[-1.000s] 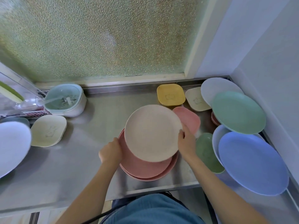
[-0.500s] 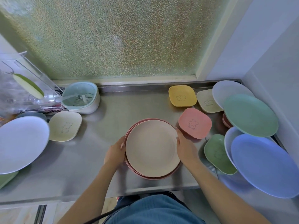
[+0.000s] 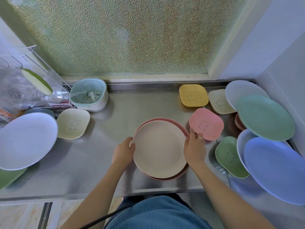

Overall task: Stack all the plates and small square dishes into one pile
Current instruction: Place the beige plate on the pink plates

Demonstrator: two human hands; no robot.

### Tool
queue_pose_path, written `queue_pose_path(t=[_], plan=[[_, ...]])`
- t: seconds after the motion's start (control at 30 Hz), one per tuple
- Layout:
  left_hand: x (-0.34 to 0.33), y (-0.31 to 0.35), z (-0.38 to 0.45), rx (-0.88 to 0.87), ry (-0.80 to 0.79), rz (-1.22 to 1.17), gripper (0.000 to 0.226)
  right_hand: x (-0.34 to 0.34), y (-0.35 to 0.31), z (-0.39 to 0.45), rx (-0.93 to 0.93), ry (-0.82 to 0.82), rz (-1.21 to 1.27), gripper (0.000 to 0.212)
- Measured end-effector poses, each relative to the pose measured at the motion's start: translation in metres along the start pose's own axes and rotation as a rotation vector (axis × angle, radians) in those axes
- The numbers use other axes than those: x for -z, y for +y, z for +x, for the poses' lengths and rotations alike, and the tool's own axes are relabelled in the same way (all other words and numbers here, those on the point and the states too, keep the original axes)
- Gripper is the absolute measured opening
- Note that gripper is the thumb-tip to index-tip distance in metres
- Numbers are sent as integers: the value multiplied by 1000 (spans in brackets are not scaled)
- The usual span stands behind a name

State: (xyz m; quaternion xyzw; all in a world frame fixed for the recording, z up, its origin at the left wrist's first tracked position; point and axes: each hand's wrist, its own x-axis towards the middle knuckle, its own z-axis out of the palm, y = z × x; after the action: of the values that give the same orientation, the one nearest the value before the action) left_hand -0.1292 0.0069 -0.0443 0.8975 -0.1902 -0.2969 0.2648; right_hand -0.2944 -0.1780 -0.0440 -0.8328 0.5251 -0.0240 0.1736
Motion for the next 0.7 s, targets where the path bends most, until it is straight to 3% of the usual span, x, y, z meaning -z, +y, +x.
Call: queue_pose_path(t=[0.17,0.23,0.33,0.53,0.7], plan=[[-3,-3,2,-42,-7,58,33,-5,13,13,-83,-123,266,20],[-3,-3,1,-60,-7,68,33,0,13,14,-138,-145,381,29],[-5,-3,-2,-81,11,66,34,4,13,17,-178,-181,390,29],[-7,-1,-1,-59,-11,55,50,7,21,27,8,-222,243,34],[-5,2,3,-15,-39,54,50,0,21,20,-26,-175,226,42]])
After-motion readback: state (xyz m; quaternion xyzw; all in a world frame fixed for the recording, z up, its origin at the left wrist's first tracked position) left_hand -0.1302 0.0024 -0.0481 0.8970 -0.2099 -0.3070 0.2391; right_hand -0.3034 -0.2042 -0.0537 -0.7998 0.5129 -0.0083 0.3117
